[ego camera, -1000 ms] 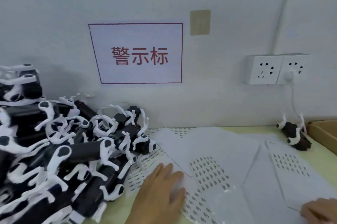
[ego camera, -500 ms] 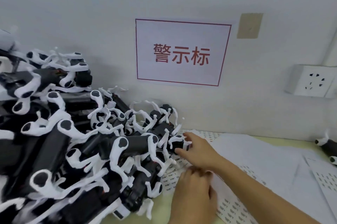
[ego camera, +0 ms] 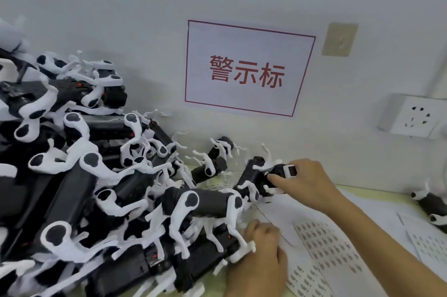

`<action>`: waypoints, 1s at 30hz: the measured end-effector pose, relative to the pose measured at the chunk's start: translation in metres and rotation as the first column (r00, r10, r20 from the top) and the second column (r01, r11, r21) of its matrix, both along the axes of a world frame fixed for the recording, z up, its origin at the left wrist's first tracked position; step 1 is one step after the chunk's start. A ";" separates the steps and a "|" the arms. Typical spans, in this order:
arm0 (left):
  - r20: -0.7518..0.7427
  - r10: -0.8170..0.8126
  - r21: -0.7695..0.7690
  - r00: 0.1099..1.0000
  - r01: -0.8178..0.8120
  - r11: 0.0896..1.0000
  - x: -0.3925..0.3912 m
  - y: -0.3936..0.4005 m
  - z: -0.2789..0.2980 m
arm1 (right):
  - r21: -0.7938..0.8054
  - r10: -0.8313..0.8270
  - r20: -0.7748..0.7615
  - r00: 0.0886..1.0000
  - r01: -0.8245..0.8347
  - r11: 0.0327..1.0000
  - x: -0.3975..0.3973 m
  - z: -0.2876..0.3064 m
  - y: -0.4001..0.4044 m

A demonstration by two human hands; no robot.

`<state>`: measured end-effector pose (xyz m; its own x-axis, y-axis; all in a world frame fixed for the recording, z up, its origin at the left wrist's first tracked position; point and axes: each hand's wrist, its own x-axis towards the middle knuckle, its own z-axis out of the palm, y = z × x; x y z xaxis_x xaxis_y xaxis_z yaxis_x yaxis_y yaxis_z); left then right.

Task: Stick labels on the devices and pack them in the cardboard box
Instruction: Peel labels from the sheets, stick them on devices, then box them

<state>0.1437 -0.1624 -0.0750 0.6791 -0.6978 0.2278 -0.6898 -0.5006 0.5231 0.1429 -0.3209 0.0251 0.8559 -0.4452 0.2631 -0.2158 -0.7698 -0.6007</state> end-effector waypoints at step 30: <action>-0.085 -0.209 -0.373 0.974 0.164 0.913 -0.023 -0.003 0.029 | -0.079 -0.110 0.499 0.860 0.171 0.982 -0.098 0.012 0.001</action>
<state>0.1209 -0.1655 -0.0460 0.5828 -0.6997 0.4132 -0.6727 -0.1302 0.7284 0.0452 -0.3197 0.0369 0.5332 -0.4910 0.6889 -0.0283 -0.8243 -0.5655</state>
